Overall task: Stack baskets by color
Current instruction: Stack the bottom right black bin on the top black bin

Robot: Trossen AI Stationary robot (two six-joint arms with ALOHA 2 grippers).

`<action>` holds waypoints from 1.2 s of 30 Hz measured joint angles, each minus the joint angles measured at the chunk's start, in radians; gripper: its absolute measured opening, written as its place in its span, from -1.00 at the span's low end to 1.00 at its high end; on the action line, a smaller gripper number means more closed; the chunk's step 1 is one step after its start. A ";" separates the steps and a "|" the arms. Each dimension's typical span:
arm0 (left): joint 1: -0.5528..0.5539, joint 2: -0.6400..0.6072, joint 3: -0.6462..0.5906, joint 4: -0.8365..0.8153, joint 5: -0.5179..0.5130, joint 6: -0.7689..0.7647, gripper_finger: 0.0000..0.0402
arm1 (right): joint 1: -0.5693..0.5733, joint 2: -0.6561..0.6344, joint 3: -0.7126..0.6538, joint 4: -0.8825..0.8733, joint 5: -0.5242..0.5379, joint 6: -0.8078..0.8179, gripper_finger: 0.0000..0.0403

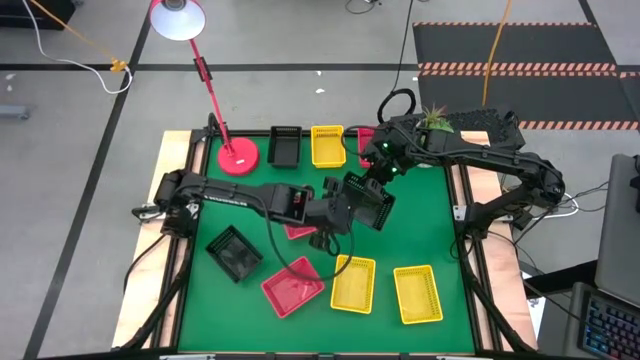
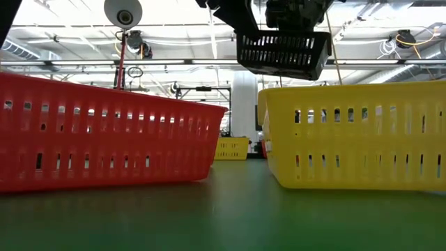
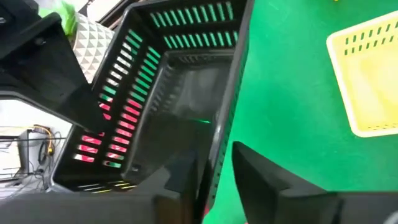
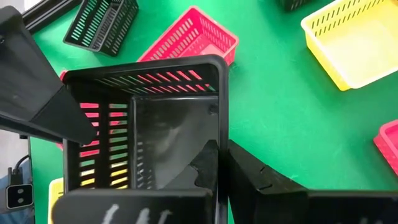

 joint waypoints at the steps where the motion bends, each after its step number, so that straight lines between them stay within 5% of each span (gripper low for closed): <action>1: 0.001 0.000 0.000 0.001 0.000 0.000 -0.57 | 0.000 0.000 0.000 0.000 0.001 0.001 -0.94; 10: 0.007 0.000 0.000 -0.001 0.003 0.052 -0.93 | 0.001 0.000 0.000 0.003 0.000 0.002 -0.94; 17: 0.008 0.000 0.000 -0.001 0.004 0.045 -0.88 | 0.000 0.000 0.000 0.020 0.002 0.001 -0.89; 36: 0.023 0.000 0.000 -0.027 0.002 -0.053 -0.94 | 0.000 -0.060 -0.002 0.146 0.047 -0.006 -0.16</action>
